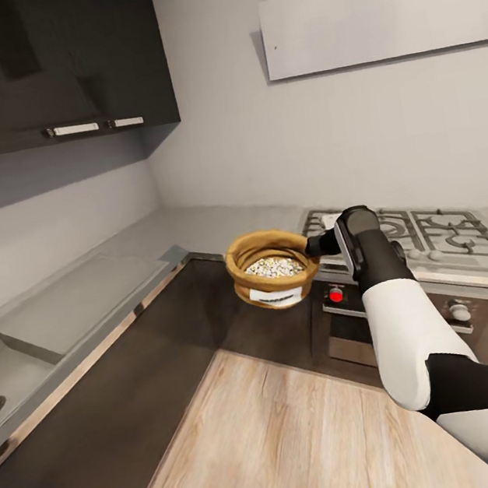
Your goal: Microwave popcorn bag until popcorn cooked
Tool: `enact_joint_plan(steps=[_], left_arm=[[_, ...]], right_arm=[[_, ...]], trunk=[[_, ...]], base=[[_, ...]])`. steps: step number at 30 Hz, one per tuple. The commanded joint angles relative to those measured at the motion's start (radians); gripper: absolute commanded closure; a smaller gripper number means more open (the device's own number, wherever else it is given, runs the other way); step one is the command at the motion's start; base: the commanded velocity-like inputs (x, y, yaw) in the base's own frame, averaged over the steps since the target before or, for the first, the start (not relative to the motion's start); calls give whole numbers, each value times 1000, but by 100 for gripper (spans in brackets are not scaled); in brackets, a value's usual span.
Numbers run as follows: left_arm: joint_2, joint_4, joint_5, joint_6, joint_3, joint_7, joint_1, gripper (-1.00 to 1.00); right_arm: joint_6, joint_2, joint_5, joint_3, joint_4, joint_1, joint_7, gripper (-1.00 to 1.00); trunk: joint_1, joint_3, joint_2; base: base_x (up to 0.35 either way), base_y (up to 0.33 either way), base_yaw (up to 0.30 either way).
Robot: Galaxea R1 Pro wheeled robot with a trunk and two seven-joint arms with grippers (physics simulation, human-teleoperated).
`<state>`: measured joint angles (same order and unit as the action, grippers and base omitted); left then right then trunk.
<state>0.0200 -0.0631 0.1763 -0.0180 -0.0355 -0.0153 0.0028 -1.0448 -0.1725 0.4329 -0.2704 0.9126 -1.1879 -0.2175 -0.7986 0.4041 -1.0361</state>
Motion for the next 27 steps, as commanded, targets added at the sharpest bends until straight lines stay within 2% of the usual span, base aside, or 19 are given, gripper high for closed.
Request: enact_joint_plan(steps=[1, 7, 9, 15, 23, 27], left_arm=[[0, -1, 5, -2, -3, -2, 0, -100], [0, -1, 5, -1, -3, -2, 0, -100], [0, -1, 5, -1, -3, -2, 0, -100], [0, -1, 16, 0, -4, -2, 0, -100], [0, -1, 17, 0, -4, -2, 0, -100], [0, -1, 17, 0, -4, -2, 0, -100]], right_arm=[[-2, -2, 10, -4, -3, -1, -9, 100], [-2, 9, 8, -7, -146, -1, -9, 100], [-2, 9, 17, -7, -158, -1, -6, 100], [-2, 10, 9, -9, -166, 2, -8, 100], [-2, 10, 10, -9, -170, 5, -1, 100], [-2, 10, 13, -10, -203, 5, 1, 100]], trunk=[[0, 1, -1], [0, 1, -1], [0, 1, -1], [0, 0, -1], [0, -11, -1], [0, -17, -1]], base=[[-4, 0, 0], [-1, 0, 0], [0, 0, 0], [0, 0, -4], [0, 0, -59], [0, 0, -67]])
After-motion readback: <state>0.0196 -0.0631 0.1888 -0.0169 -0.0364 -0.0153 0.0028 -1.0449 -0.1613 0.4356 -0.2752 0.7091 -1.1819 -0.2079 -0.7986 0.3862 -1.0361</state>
